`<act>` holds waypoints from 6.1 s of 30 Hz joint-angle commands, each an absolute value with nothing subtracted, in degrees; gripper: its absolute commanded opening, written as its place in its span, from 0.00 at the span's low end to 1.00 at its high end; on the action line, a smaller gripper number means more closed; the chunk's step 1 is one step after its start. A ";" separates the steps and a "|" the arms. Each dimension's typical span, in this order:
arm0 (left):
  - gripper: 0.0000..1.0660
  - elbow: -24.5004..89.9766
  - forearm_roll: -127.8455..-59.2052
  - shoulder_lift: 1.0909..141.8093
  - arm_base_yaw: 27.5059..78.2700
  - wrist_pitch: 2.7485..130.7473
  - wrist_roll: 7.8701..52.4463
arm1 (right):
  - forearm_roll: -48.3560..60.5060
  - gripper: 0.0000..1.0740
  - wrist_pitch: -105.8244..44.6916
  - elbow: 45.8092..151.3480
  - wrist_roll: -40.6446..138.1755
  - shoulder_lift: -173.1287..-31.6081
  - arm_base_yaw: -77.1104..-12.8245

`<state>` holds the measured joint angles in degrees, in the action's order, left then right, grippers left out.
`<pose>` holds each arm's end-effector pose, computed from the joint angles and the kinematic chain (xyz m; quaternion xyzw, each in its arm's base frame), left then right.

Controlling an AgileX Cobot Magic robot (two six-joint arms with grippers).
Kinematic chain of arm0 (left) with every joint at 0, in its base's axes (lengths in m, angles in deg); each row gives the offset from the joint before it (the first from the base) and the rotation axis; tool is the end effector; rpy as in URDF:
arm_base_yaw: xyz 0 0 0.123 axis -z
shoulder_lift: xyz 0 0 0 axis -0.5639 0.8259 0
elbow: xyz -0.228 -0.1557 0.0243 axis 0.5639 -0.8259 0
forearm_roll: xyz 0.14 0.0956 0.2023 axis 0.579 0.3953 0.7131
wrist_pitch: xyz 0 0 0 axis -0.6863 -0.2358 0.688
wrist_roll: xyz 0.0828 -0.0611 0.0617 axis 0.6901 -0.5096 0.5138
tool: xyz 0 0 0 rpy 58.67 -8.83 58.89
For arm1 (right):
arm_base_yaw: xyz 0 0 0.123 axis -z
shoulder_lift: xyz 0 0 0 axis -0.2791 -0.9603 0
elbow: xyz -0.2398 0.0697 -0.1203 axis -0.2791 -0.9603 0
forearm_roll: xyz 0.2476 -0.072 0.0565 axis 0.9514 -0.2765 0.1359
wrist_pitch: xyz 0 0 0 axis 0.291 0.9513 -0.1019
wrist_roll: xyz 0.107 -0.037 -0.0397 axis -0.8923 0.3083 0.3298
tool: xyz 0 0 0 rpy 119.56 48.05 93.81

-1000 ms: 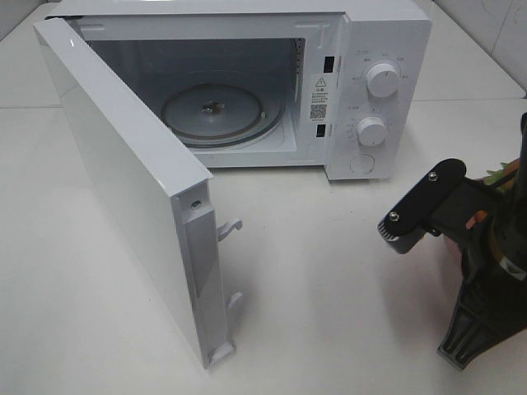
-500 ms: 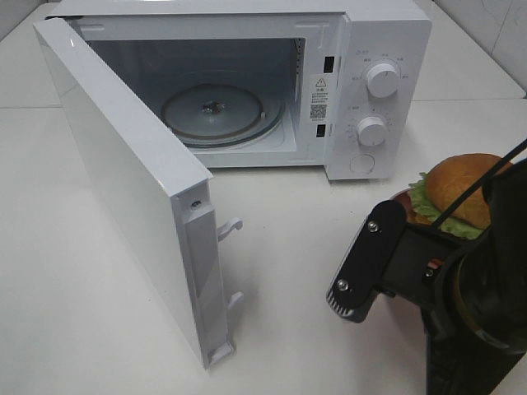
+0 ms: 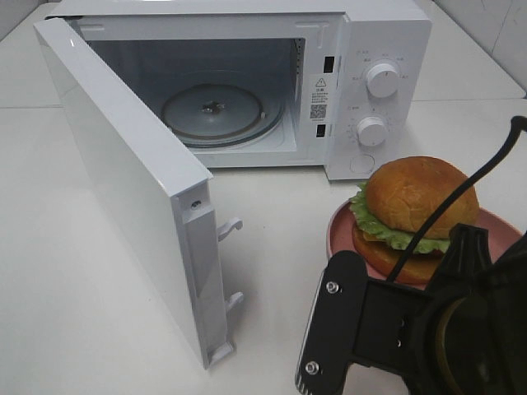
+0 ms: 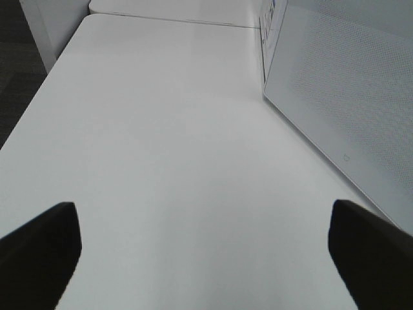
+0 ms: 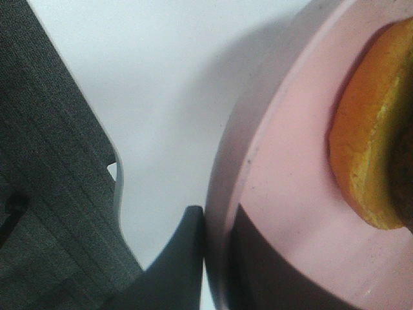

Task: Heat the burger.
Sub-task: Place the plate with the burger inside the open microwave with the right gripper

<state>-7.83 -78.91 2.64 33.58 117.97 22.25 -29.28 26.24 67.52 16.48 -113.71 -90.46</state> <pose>0.0354 0.0005 0.2730 -0.0363 0.8533 -0.0153 0.5199 0.1123 0.1933 0.1470 -0.5453 0.8031 -0.1628 0.1768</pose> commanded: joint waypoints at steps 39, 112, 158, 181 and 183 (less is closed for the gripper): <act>0.91 -7.77 -78.91 1.89 33.69 117.00 22.25 | -34.60 0.04 3.95 67.41 60.14 -113.03 -67.48; 0.91 -7.77 -78.91 1.89 33.69 117.00 22.25 | 18.05 0.00 -12.66 85.63 136.63 -125.86 -50.53; 0.91 -7.77 -78.91 1.89 33.69 117.00 22.31 | 11.23 0.00 -14.49 103.62 130.67 -142.88 -51.90; 0.91 -7.77 -78.91 1.89 33.69 117.00 22.31 | 3.04 0.00 -11.06 118.92 119.33 -152.85 -51.90; 0.91 -7.77 -78.91 1.89 33.69 117.00 22.31 | 1.78 0.00 -10.03 120.41 117.95 -153.76 -51.90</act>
<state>-7.83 -78.91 2.64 33.58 117.97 22.25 3.67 -7.39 117.77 120.13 -153.59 -51.96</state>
